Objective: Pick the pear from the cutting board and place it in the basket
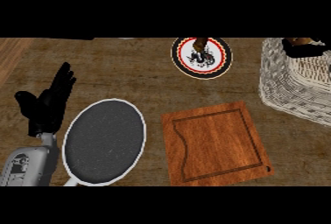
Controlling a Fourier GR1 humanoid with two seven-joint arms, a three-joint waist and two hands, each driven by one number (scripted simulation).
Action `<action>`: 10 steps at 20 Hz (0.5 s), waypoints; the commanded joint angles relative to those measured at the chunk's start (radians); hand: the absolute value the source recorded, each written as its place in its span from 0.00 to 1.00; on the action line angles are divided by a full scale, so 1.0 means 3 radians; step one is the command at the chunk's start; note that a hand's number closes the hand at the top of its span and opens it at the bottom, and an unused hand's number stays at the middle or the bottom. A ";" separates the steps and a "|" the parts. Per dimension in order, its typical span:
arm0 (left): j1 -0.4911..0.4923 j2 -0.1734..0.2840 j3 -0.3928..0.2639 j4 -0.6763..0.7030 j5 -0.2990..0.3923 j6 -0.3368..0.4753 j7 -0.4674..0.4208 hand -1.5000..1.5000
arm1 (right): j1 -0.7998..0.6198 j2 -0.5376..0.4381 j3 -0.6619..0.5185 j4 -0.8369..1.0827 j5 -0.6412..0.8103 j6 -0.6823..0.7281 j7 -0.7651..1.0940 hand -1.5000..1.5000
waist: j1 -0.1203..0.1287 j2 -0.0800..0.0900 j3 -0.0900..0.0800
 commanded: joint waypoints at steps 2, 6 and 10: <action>-0.0017 0.0017 0.0059 0.0131 0.0059 -0.0061 -0.0084 0.50 | 0.0235 -0.0040 0.0043 0.0172 0.0088 -0.0154 -0.0063 1.00 | -0.0004 0.0079 0.0055; 0.0042 -0.0025 0.0021 0.0077 -0.0026 0.0023 -0.0104 0.50 | 0.0153 0.0003 0.0066 0.0185 0.0120 -0.0069 -0.0060 1.00 | -0.0007 0.0064 0.0054; 0.0011 -0.0060 -0.0064 0.0039 -0.0064 0.0011 -0.0078 0.50 | 0.0104 -0.0027 0.0104 0.0281 0.0168 0.0080 -0.0006 1.00 | 0.0047 0.0086 0.0057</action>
